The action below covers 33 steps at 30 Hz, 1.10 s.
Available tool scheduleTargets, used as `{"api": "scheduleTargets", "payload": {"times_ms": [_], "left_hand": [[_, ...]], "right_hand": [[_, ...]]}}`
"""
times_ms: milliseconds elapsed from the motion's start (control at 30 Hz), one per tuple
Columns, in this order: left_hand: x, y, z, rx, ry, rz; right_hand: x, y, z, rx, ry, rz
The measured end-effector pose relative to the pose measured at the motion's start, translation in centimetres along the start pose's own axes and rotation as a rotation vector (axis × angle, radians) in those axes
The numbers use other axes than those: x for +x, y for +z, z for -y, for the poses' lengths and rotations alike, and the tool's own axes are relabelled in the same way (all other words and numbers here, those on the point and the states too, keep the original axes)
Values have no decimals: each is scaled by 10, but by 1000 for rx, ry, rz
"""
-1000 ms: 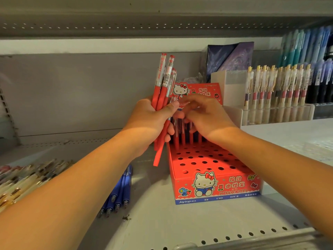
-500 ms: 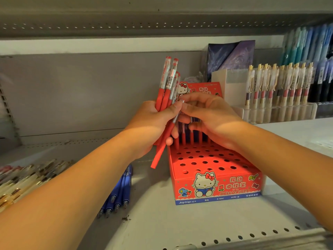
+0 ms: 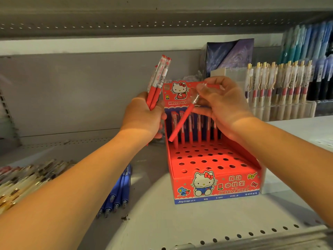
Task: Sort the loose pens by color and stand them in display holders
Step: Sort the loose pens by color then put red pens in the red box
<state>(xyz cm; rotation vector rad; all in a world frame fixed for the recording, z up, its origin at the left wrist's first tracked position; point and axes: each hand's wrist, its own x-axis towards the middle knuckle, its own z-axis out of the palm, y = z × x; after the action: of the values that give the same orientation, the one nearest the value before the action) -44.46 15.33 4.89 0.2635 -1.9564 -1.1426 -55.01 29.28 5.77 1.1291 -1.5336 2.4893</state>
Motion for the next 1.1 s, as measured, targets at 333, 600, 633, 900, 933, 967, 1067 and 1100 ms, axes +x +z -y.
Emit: {"api": "scheduleTargets", "payload": {"times_ms": [333, 600, 633, 900, 933, 967, 1067, 1100], "left_hand": [[-7, 2, -5, -214, -90, 97], [-11, 2, -8, -301, -121, 157], [-11, 2, -8, -307, -126, 157], [-12, 0, -11, -391, -175, 226], [-13, -1, -11, -400, -178, 234], [-13, -1, -11, -406, -180, 244], [-13, 0, -10, -417, -165, 291], [-13, 0, -9, -423, -160, 305]], "right_hand": [[2, -8, -11, -500, -140, -13], [6, -14, -17, -689, -221, -13], [6, -13, -18, -723, -237, 5], [2, -9, -22, -805, -168, 278], [1, -11, -23, -833, -127, 313], [0, -12, -24, -850, -87, 340], [1, -13, -24, -885, -109, 346], [2, -13, -22, -920, -152, 341]]}}
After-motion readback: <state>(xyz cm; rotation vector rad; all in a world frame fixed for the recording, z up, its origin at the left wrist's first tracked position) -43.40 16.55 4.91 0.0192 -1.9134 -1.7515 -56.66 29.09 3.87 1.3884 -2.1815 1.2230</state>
